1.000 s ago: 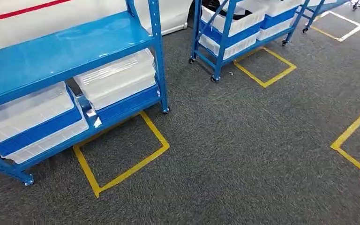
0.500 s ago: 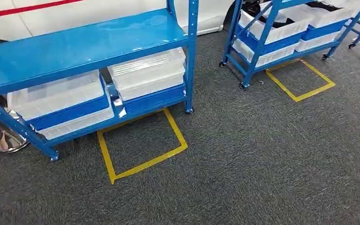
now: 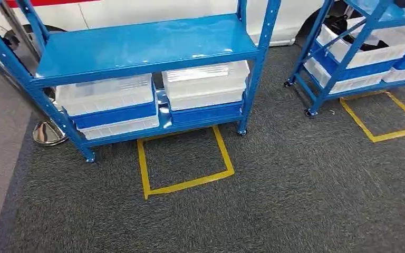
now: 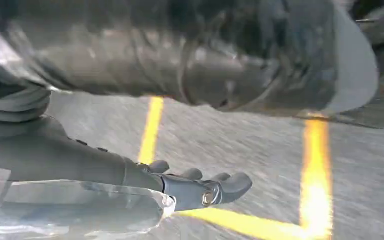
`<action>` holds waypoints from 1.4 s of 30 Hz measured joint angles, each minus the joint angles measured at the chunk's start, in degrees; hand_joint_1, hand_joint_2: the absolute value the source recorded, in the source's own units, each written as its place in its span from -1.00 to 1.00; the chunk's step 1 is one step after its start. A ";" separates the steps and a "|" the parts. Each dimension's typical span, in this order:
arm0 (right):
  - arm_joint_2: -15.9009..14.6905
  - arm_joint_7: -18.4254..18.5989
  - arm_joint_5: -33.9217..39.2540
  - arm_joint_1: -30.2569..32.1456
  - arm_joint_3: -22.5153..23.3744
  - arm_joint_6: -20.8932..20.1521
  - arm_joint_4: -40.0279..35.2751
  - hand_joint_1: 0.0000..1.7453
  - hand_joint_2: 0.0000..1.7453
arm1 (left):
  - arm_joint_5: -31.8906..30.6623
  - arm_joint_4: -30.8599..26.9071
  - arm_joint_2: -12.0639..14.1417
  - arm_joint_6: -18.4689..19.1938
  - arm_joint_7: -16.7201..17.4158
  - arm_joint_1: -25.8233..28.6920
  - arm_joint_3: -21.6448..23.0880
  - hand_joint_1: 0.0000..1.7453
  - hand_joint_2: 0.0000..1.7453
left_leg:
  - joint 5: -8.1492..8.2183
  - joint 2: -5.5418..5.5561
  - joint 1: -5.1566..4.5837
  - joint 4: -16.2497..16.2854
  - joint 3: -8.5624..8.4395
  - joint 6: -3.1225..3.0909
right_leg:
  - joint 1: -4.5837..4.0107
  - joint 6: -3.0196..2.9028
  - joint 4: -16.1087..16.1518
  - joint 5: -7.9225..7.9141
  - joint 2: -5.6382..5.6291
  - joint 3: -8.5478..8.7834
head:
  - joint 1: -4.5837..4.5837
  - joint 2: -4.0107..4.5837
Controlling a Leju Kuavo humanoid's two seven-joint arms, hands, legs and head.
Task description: Take the parts from the cabinet and place them on the table.
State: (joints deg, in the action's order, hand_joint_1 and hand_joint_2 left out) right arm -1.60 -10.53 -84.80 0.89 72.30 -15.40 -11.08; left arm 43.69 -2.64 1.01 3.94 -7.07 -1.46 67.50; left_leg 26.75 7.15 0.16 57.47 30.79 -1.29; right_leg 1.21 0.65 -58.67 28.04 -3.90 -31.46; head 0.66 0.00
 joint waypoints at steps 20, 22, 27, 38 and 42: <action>20.26 38.07 59.67 39.98 -37.09 -35.68 -85.60 -1.00 -1.00 | 1.29 -1.42 2.03 -1.66 3.72 1.91 -1.29 -1.00 -1.00 | 0.27 -8.24 0.79 -0.22 -0.36 -0.51 | -0.44 0.44 -1.72 5.16 6.96 3.51 | -0.48 0.00; 20.42 38.07 59.71 40.93 -37.77 -35.68 -87.15 -1.00 -1.00 | 1.29 -1.49 2.05 -1.66 3.72 1.76 -1.29 -1.00 -1.00 | 0.17 -6.98 0.75 -0.21 -0.10 -0.68 | -0.37 0.65 -10.42 9.88 4.30 -0.76 | -0.48 0.00; 20.48 38.52 59.95 42.02 -38.58 -35.38 -89.11 -1.00 -1.00 | 1.36 -1.77 2.12 -1.60 3.72 1.73 -1.31 -1.00 -1.00 | 0.33 -3.26 0.62 -0.05 -0.64 -0.64 | -0.43 0.29 -9.16 4.22 3.65 -1.91 | -0.46 0.00; 21.05 43.97 64.67 44.20 -39.08 -33.19 -92.80 -1.00 -1.00 | 1.86 -2.01 2.51 -1.77 5.60 1.65 -1.71 -1.00 -1.00 | 9.46 -6.48 0.62 14.67 6.00 2.54 | -0.48 -2.38 0.52 0.38 4.27 1.05 | -0.57 0.00; 21.14 44.67 65.33 44.35 -39.15 -33.12 -93.07 -1.00 -1.00 | 1.92 -2.03 2.71 -1.77 5.95 1.83 -1.75 -1.00 -1.00 | 5.23 -6.80 0.62 11.51 4.09 2.60 | -0.49 -2.22 0.21 0.62 5.21 1.15 | -0.59 0.00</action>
State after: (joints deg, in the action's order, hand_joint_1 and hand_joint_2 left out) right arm 19.54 34.14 -19.48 45.24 33.16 -48.52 -104.15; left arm 45.62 -4.68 3.71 2.16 -1.11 0.37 65.75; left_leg 31.98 0.35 0.78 68.97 34.88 1.31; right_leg 0.73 -1.58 -58.46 28.66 1.31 -30.30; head 0.07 0.00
